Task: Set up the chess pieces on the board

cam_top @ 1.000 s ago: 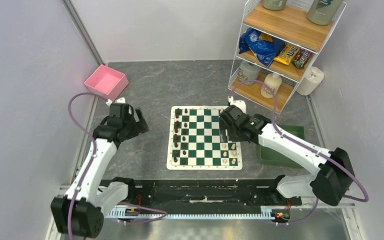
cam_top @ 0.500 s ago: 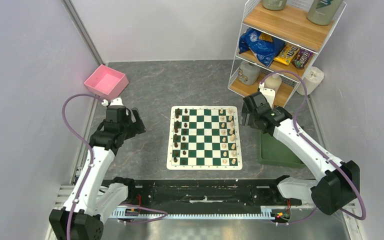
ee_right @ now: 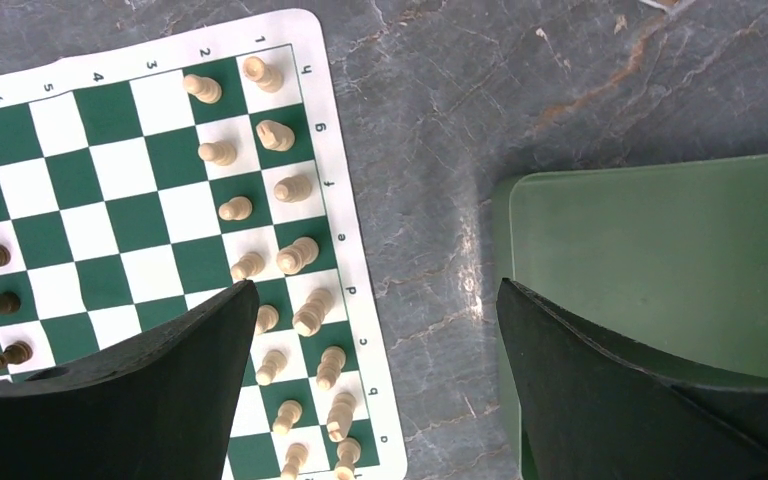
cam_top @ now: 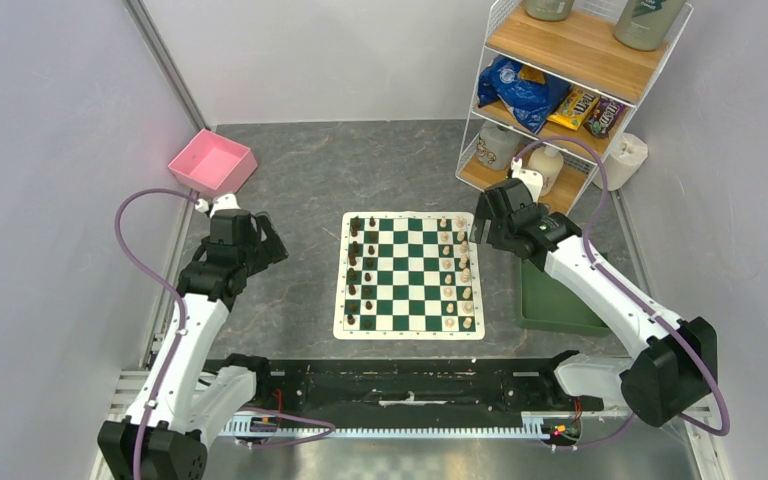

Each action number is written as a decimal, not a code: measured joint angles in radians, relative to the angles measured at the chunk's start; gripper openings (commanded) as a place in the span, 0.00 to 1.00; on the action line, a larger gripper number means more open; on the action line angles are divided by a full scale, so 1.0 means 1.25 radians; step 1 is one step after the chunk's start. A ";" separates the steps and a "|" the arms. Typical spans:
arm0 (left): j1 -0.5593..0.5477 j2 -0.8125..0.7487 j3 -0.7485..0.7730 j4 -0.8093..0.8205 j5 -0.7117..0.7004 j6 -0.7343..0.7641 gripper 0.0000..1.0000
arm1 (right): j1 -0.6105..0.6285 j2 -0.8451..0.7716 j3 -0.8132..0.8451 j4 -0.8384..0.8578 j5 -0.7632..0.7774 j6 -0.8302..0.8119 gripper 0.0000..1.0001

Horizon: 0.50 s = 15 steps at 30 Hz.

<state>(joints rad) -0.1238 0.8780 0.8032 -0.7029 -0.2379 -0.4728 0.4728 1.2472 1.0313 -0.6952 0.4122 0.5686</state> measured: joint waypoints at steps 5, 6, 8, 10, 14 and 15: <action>0.000 -0.021 -0.008 0.018 -0.011 -0.011 0.94 | 0.000 0.002 0.000 0.030 0.004 -0.026 0.97; 0.000 -0.024 -0.011 0.021 -0.015 -0.013 0.94 | 0.000 0.002 0.000 0.036 0.006 -0.031 0.97; 0.000 -0.033 -0.021 0.028 -0.025 -0.017 0.94 | 0.000 0.002 0.000 0.051 0.012 -0.037 0.97; 0.000 -0.041 -0.030 0.030 -0.036 -0.020 0.94 | 0.000 0.002 -0.003 0.070 0.016 -0.046 0.97; 0.000 -0.049 -0.033 0.037 -0.041 -0.022 0.93 | 0.000 -0.008 -0.016 0.110 0.031 -0.063 0.97; 0.000 -0.051 -0.033 0.039 -0.041 -0.022 0.93 | 0.000 -0.013 -0.020 0.119 0.034 -0.067 0.97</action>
